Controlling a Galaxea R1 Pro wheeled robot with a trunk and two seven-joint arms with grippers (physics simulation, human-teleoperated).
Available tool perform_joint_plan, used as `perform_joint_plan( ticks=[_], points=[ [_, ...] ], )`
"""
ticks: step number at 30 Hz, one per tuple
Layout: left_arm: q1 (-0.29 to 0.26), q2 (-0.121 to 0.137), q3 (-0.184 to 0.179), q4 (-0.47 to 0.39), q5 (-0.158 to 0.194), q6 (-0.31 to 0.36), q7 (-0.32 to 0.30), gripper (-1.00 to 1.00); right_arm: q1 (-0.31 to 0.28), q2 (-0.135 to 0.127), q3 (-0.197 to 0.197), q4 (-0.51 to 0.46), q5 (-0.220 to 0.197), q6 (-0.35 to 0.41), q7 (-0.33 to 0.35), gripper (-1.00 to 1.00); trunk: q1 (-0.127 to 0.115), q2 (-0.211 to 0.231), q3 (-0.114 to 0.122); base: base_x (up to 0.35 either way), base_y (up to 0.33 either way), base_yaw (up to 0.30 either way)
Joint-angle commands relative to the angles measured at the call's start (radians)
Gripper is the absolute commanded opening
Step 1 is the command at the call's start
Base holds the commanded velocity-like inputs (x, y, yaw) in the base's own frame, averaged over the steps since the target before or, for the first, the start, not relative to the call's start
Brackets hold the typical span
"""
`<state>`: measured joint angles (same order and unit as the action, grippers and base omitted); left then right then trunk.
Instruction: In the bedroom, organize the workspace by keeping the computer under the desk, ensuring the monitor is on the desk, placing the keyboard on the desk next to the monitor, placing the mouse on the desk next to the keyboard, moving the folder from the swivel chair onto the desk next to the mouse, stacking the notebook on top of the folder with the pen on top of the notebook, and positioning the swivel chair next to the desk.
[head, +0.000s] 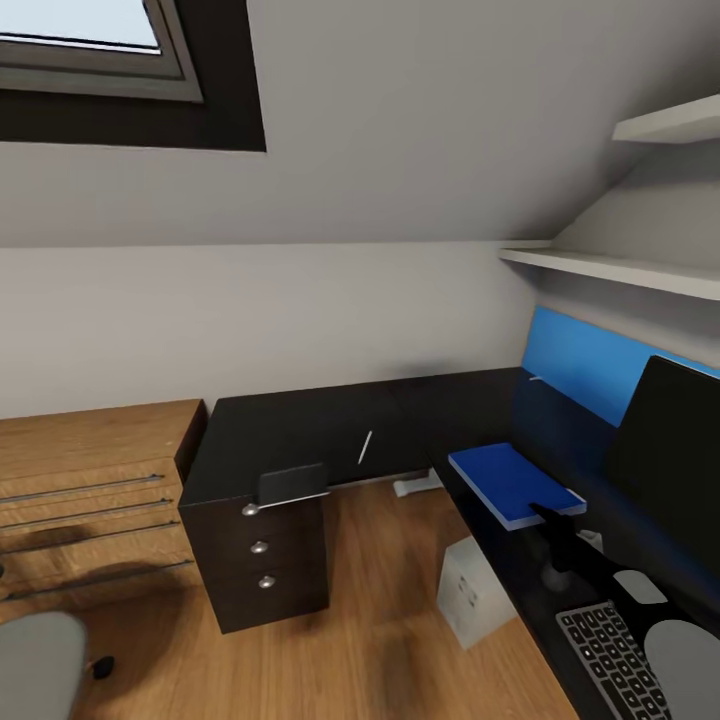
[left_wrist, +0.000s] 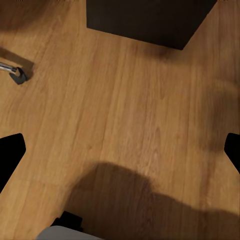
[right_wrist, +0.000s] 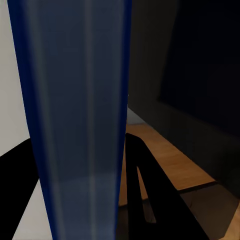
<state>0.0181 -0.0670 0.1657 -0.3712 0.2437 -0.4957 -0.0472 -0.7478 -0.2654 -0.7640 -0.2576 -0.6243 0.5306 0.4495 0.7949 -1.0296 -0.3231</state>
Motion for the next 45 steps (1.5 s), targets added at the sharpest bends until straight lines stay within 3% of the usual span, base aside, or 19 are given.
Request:
perform_joint_plan(
  ticks=[1,17,24,35,45],
  points=[
    [0.0,0.0,0.001,-0.002,0.008,0.0,-0.005,1.0,-0.001,0.0,-0.005,0.0,-0.003,0.008,0.0,-1.0,0.0,-0.001,-0.001,0.046,0.0,0.0],
    [0.0,-0.002,0.001,-0.002,0.008,0.0,-0.004,1.0,-0.001,-0.005,-0.005,0.0,-0.003,0.007,0.0,-1.0,0.0,-0.001,-0.001,0.008,0.0,0.0],
    [0.0,-0.002,0.001,-0.003,0.008,0.0,-0.003,1.0,-0.001,-0.006,-0.005,0.0,-0.003,0.007,0.0,-1.0,0.027,-0.05,-0.023,0.0,0.0,0.0],
    [0.0,-0.002,0.001,-0.003,0.008,0.0,-0.003,1.0,-0.001,-0.006,-0.005,0.0,-0.003,0.007,0.0,-1.0,0.027,-0.05,-0.023,0.0,0.0,0.0],
    [0.0,-0.002,0.001,-0.003,0.008,0.0,-0.003,1.0,-0.001,-0.006,-0.005,0.0,-0.003,0.007,0.0,-1.0,0.065,-0.12,-0.054,0.0,0.0,0.0]
  ],
)
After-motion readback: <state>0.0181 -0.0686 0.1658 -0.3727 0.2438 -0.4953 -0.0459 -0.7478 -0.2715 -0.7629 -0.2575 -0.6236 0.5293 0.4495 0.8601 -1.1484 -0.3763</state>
